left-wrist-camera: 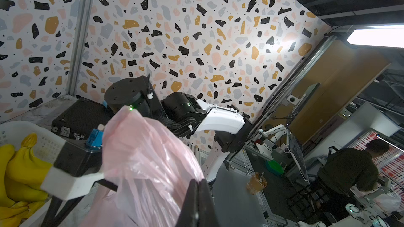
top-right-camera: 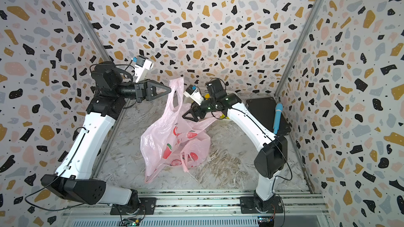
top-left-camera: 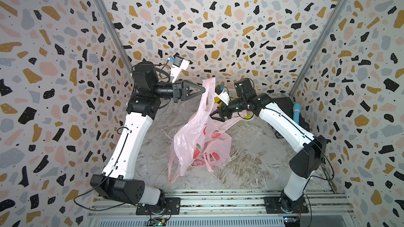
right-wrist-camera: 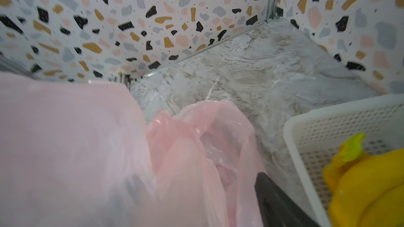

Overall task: Place the banana into a plastic bag & tie a knot
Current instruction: Adjust the plastic bag at the center of the board.

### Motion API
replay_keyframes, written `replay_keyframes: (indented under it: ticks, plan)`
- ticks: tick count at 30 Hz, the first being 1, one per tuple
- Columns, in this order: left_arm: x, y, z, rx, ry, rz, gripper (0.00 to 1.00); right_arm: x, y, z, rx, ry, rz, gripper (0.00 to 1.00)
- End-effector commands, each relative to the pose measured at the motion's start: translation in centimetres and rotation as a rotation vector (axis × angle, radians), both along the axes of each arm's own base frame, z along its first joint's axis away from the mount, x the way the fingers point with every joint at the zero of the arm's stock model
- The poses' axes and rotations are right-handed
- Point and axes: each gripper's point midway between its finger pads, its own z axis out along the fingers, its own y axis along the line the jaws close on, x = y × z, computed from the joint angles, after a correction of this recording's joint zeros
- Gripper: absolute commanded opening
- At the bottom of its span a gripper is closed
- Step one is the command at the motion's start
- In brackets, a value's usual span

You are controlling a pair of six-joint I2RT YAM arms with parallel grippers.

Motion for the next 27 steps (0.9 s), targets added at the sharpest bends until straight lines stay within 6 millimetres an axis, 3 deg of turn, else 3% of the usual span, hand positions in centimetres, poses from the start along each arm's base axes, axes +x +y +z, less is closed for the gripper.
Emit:
replay_keyframes:
  ticks: [1, 3, 4, 10, 12, 13, 15, 16, 17, 19, 24, 27]
  plan:
    - [1.4, 0.9, 0.4, -0.015, -0.033, 0.057, 0.0, 0.8, 0.3, 4.0, 0.097, -0.054, -0.044, 0.47]
    - [3.4, 2.2, 0.2, -0.016, 0.012, 0.171, 0.0, 1.1, 0.2, 4.0, 0.121, -0.024, -0.093, 0.11]
    - [4.3, 2.9, 0.0, -0.013, 0.034, 0.228, 0.0, 1.0, 0.0, 4.0, 0.137, -0.005, -0.116, 0.01]
    - [10.5, 8.8, -3.6, 0.138, 0.153, 0.722, 0.0, 0.2, -1.2, 5.2, 0.282, 0.153, -0.259, 0.0]
    - [11.9, 10.6, -4.8, 0.212, 0.173, 0.862, 0.06, 0.4, -1.4, 5.2, 0.307, 0.232, -0.322, 0.0]
    - [12.3, 11.4, -5.1, 0.244, 0.182, 0.914, 0.12, 0.4, -1.3, 5.2, 0.318, 0.265, -0.344, 0.0]
    - [12.9, 13.0, -5.3, 0.297, 0.198, 1.011, 0.47, 0.6, -0.8, 5.2, 0.347, 0.341, -0.393, 0.0]
    - [12.9, 13.7, -5.1, 0.323, 0.208, 1.058, 0.68, 1.0, -0.7, 5.1, 0.359, 0.382, -0.447, 0.0]
    - [12.7, 14.3, -5.0, 0.344, 0.219, 1.089, 0.81, 1.4, -0.7, 5.0, 0.372, 0.416, -0.504, 0.0]
    - [11.6, 15.5, -4.5, 0.381, 0.228, 1.158, 1.0, 2.4, -0.9, 4.3, 0.371, 0.488, -0.636, 0.0]
    - [7.8, 17.1, -4.6, 0.396, 0.262, 1.262, 0.99, 4.1, -1.8, 2.3, 0.259, 0.639, -0.922, 0.0]
    - [5.3, 16.6, -4.9, 0.368, 0.257, 1.256, 0.99, 4.9, -1.6, 1.0, 0.21, 0.724, -1.004, 0.0]
